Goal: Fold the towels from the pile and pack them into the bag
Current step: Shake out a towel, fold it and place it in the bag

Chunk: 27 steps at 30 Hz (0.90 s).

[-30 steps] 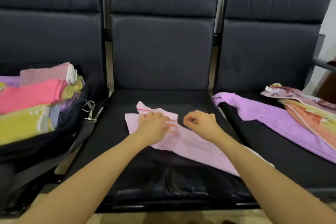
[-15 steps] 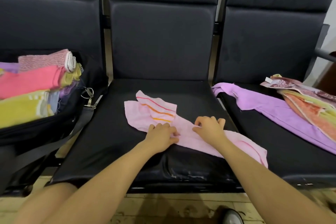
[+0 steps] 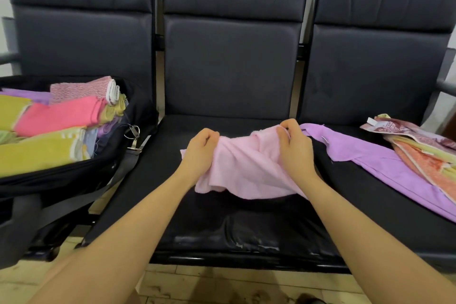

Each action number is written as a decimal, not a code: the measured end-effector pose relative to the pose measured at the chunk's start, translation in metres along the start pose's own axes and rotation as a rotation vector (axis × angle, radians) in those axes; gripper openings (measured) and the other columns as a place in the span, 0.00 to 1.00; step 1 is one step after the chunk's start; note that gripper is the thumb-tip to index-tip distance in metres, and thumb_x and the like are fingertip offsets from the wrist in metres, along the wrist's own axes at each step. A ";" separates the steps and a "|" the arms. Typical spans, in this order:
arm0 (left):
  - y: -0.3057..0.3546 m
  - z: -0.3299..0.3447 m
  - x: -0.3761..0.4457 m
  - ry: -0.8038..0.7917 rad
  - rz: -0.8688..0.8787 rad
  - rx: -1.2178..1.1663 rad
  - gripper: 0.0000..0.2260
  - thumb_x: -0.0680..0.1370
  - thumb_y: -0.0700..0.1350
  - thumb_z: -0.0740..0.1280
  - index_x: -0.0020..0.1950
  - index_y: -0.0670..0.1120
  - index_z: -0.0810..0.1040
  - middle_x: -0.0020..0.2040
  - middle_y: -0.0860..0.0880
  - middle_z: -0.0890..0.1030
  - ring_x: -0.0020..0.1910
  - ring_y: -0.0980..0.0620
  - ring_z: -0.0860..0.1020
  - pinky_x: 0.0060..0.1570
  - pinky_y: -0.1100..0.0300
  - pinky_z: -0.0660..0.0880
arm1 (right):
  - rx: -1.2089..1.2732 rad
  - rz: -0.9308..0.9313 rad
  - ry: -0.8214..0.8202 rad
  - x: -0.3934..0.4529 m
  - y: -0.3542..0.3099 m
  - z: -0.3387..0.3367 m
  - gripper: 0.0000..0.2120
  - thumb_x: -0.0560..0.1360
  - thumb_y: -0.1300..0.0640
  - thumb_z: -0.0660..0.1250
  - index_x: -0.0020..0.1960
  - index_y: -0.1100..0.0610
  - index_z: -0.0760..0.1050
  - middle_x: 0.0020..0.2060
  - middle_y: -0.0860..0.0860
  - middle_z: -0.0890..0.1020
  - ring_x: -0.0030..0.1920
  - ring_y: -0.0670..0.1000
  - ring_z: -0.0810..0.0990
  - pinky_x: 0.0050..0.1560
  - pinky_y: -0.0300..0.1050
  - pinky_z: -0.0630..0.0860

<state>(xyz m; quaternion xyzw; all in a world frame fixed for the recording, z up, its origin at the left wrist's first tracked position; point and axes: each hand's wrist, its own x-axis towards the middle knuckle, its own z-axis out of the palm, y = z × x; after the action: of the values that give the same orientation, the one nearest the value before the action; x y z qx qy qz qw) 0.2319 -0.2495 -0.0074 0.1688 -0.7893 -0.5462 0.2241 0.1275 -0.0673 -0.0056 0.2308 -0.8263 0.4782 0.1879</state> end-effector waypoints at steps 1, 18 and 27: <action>0.001 -0.003 0.003 0.002 0.010 0.020 0.13 0.82 0.49 0.58 0.49 0.40 0.75 0.41 0.48 0.76 0.38 0.56 0.71 0.39 0.63 0.68 | -0.044 -0.001 0.030 0.001 -0.001 0.001 0.06 0.81 0.58 0.58 0.46 0.56 0.71 0.33 0.50 0.76 0.38 0.56 0.75 0.41 0.53 0.71; -0.049 -0.001 -0.008 -0.002 0.286 1.033 0.15 0.78 0.60 0.61 0.46 0.50 0.79 0.48 0.53 0.79 0.52 0.51 0.73 0.51 0.57 0.60 | -0.413 -0.036 -0.361 -0.022 0.027 0.048 0.08 0.78 0.48 0.63 0.48 0.50 0.77 0.44 0.45 0.77 0.48 0.50 0.76 0.47 0.45 0.55; -0.079 0.003 -0.027 -0.219 0.150 1.007 0.14 0.77 0.58 0.63 0.45 0.49 0.80 0.43 0.53 0.75 0.48 0.50 0.72 0.47 0.56 0.57 | -0.400 0.083 -0.254 -0.032 0.044 0.059 0.07 0.79 0.58 0.58 0.45 0.55 0.73 0.39 0.49 0.78 0.44 0.54 0.77 0.47 0.46 0.57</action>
<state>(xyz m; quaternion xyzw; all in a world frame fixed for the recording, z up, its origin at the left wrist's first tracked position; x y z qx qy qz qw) 0.2547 -0.2609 -0.0867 0.1406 -0.9829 -0.0957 0.0699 0.1238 -0.0934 -0.0812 0.2132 -0.9303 0.2793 0.1049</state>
